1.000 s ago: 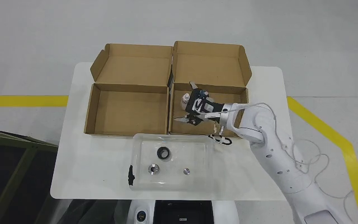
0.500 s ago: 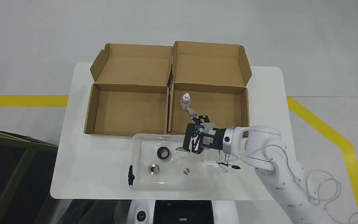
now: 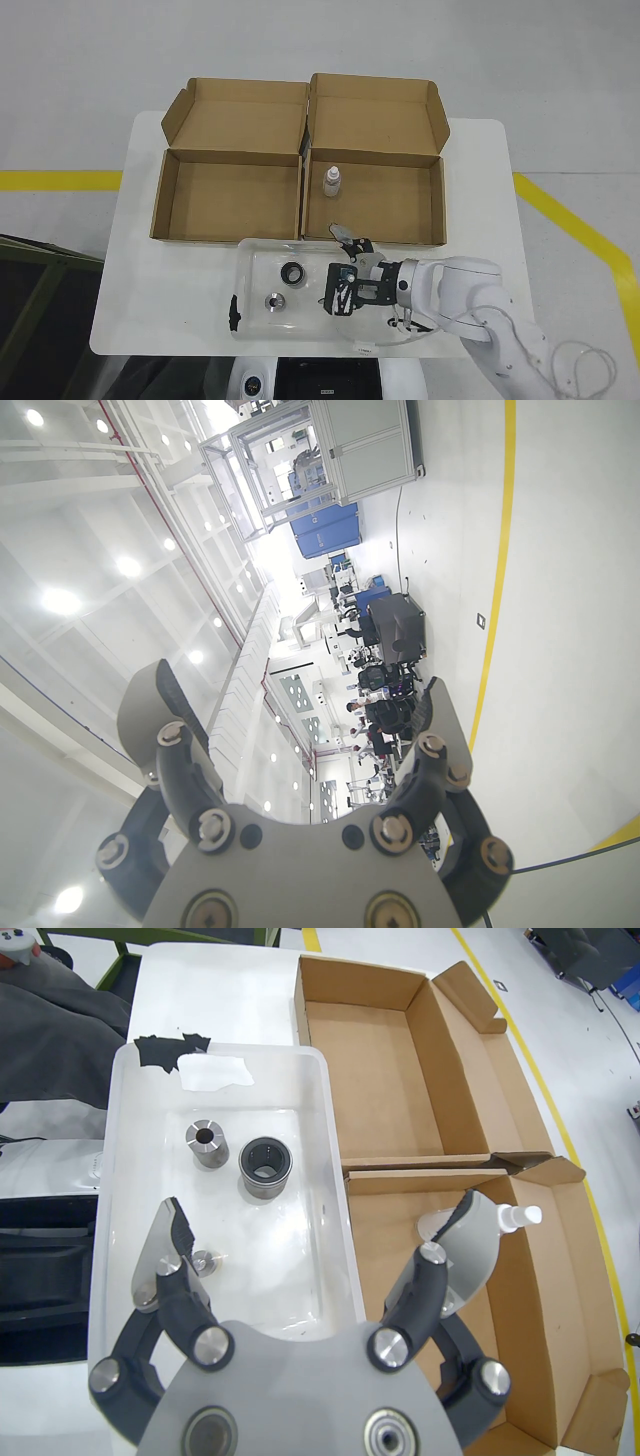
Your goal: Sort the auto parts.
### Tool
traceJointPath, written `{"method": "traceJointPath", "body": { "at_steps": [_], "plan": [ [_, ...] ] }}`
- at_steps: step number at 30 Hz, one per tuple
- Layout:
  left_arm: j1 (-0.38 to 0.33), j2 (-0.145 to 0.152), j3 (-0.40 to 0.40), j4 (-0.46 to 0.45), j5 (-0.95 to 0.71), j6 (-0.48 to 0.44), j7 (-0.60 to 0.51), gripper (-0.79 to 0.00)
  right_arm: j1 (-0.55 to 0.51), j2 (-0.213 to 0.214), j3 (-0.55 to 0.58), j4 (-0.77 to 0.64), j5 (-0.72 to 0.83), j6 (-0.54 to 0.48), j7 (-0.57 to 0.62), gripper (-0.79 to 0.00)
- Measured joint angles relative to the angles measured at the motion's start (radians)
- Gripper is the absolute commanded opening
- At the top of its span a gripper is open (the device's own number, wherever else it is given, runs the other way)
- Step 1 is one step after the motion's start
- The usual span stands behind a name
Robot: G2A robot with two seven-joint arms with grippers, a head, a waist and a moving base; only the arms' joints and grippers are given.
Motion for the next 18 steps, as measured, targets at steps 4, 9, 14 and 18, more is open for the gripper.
{"method": "traceJointPath", "body": {
  "at_steps": [4, 9, 14, 18],
  "plan": [
    [0.0, 0.0, 0.0, 0.0, 0.0, 0.0, 0.0, 0.0, -0.025, 0.005, -0.013, -0.014, -0.036, -0.006, 0.019, 0.0],
    [0.0, 0.0, 0.0, 0.0, 0.0, 0.0, 0.0, 0.0, -0.047, 0.011, -0.034, -0.015, -0.069, -0.016, 0.033, 0.0],
    [0.0, 0.0, 0.0, 0.0, 0.0, 0.0, 0.0, 0.0, -0.05, 0.013, -0.061, 0.0, -0.081, -0.029, 0.038, 0.0],
    [0.0, 0.0, 0.0, 0.0, 0.0, 0.0, 0.0, 0.0, -0.049, 0.015, -0.072, 0.01, -0.091, -0.026, 0.044, 0.0]
  ]
}}
